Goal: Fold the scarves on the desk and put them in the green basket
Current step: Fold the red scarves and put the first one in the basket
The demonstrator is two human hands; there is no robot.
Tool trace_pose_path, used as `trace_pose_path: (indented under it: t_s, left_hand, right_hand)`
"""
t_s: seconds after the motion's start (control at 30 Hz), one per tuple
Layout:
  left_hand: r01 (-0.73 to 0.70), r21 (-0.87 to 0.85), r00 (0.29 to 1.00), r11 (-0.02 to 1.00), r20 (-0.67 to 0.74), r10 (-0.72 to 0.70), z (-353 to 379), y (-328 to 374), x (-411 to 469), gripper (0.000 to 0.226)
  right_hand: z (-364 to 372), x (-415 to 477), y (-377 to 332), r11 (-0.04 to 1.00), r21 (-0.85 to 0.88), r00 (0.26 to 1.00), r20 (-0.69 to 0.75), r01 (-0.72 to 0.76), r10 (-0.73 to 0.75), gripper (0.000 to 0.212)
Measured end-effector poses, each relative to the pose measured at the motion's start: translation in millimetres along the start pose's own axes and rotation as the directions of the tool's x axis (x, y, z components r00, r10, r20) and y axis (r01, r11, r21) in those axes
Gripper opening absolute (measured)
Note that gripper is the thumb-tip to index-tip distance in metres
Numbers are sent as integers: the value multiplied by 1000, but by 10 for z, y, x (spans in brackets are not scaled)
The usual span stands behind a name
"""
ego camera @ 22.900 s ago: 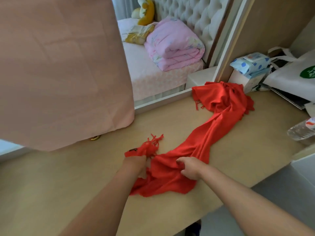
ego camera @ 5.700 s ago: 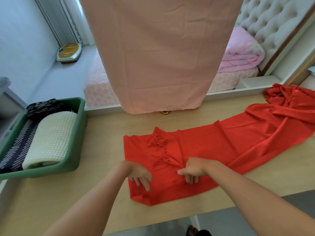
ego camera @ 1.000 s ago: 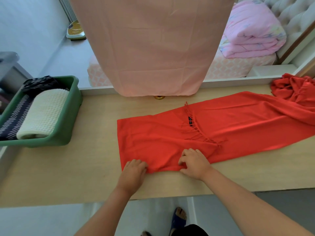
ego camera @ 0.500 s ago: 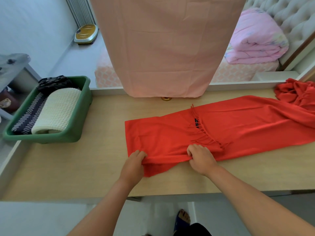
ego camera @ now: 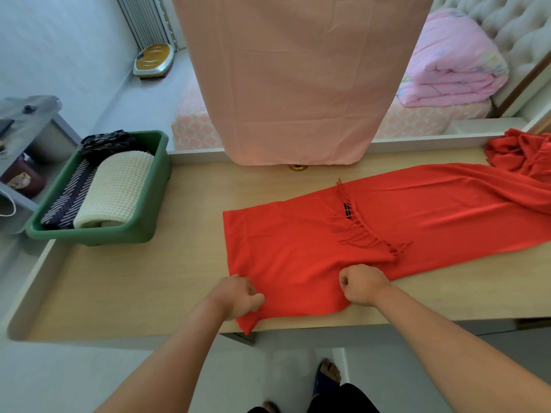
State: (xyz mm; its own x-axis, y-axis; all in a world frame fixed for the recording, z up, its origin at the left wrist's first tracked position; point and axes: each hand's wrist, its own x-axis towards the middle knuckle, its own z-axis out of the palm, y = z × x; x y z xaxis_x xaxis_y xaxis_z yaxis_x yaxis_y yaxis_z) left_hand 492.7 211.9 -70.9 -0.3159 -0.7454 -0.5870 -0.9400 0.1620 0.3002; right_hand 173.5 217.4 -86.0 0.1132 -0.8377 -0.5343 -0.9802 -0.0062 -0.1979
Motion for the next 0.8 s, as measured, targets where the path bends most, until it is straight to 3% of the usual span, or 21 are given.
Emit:
trace_pose_path:
  t_s: [0.07,0.13,0.17,0.23,0.3,0.37,0.5,0.7,0.8]
  left_hand:
    - [-26,-35,986,999,-163,20,101,44,53,51]
    - [-96,8,948,995,-303,93,241,72,118,33]
    - [-104,30,945,994,-307,109,307,87,136,31]
    - [-20,90,981,996,-192,37,423,98,125,69]
    - [54,149,992,987,-121,-36,481,75,99,89]
    - [93,132,989,987,-127,-76,455,10,81,84]
    - [257,70,958,964,-148,-244,250,-236,100,70]
    - [495,185,868,849,-162,-470,-66,-591,168,76]
    - [494,192,857,848,-270,-438,-190,-461,204,58]
  right_hand:
    - [25,-15,-5,1000,13,999,-31,-16,16,13]
    - [66,-36,-19,1000,11,991,-133,-10,11,13]
    - [92,-45,-29,1000,-15,980,-201,-2,-1,13]
    - [169,-46,-37,994,-106,962,-274,-19,-11,29]
    - [227,-51,-63,992,-108,978,-203,-63,40,57]
    - [260,-50,-136,995,-34,993,-78,-91,88,69]
    - [265,-10,-458,999,28,994,-98,-44,47,63]
    - [304,89,-1082,960,221,985,-8,172,-174,54]
    - [216,105,-1137,900,373,974,-109,224,-197,42]
